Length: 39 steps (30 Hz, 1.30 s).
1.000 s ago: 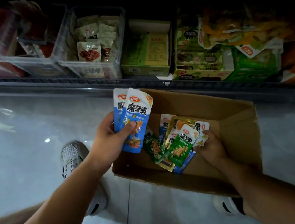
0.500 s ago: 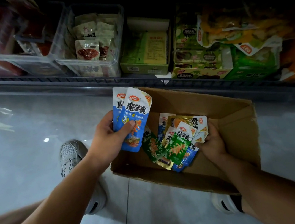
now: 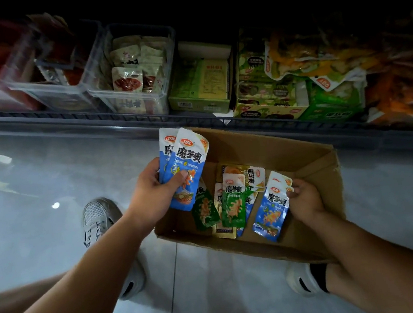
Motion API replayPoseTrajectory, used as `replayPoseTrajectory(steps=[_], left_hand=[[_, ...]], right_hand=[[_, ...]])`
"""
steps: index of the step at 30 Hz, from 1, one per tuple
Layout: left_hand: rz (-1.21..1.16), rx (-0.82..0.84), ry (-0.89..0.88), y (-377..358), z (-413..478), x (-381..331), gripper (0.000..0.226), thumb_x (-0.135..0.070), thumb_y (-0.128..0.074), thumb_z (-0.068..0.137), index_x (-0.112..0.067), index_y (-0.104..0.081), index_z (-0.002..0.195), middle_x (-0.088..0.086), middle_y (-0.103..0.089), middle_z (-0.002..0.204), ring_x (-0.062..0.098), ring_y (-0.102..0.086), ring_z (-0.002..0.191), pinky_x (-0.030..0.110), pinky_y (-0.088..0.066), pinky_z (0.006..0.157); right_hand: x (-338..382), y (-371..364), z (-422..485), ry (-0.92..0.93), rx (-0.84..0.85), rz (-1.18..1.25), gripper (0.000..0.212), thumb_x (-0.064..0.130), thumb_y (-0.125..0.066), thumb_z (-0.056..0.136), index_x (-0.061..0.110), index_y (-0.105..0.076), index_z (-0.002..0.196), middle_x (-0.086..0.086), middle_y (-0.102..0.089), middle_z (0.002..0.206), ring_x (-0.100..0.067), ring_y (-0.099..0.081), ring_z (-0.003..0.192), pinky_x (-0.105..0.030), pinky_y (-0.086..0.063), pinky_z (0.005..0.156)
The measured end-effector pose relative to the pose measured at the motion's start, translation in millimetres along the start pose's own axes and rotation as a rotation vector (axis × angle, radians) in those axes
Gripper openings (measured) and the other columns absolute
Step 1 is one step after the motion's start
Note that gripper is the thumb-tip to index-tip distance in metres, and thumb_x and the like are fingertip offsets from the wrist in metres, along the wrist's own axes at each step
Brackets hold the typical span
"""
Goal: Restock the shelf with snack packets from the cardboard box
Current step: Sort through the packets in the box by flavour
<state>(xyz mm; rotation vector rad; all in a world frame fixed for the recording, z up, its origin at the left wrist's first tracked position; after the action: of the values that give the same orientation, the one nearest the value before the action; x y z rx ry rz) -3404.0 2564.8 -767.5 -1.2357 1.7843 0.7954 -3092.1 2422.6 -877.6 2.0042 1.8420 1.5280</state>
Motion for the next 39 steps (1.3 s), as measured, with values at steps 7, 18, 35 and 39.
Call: replayPoseTrajectory(steps=[7,18,35,39], left_hand=[[-0.037,-0.006,0.006,-2,1,0,0.030,-0.014,-0.072,0.094,-0.016,-0.062,0.122,-0.001,-0.079,0.104,0.017,-0.077,0.092,0.030,-0.063,0.070],[-0.252,0.042,0.044,-25,-16,-17,0.017,-0.005,-0.057,0.102,-0.018,-0.060,0.111,0.001,-0.078,0.096,0.018,-0.074,0.079,0.034,-0.062,0.061],[-0.279,0.175,0.005,-27,-30,-61,0.043,0.002,-0.067,0.092,-0.011,-0.055,0.131,0.015,-0.075,0.117,0.037,-0.072,0.107,0.052,-0.060,0.092],[-0.269,0.174,-0.104,-27,-35,-107,0.036,-0.002,-0.065,0.095,-0.015,-0.058,0.128,0.011,-0.076,0.115,0.035,-0.073,0.106,0.057,-0.057,0.095]], right_hand=[[57,18,-19,0.138,0.018,0.008,0.018,0.005,-0.050,0.102,0.020,-0.059,0.102,-0.003,-0.069,0.097,-0.008,-0.062,0.080,-0.020,-0.052,0.064],[192,21,-78,0.348,0.338,0.318,0.030,-0.005,-0.057,0.096,0.025,-0.064,0.099,-0.001,-0.070,0.100,-0.015,-0.073,0.090,-0.035,-0.063,0.071],[231,20,-119,0.381,0.348,0.255,0.049,0.015,-0.077,0.087,0.019,-0.054,0.130,0.001,-0.074,0.101,-0.007,-0.073,0.087,-0.023,-0.057,0.070],[257,43,-140,0.454,0.474,0.133,0.037,0.014,-0.072,0.091,0.020,-0.058,0.125,0.007,-0.073,0.105,-0.002,-0.072,0.087,-0.016,-0.053,0.062]])
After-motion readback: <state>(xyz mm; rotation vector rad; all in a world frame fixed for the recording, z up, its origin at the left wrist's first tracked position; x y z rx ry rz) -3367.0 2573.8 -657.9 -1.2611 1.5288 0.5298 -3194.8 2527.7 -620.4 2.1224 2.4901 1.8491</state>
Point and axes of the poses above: each hand's wrist, its own z-axis towards the middle knuckle, its own y-axis out of the back of the hand, x = y × z, the point moved 2 cm from there along z, towards the middle knuckle
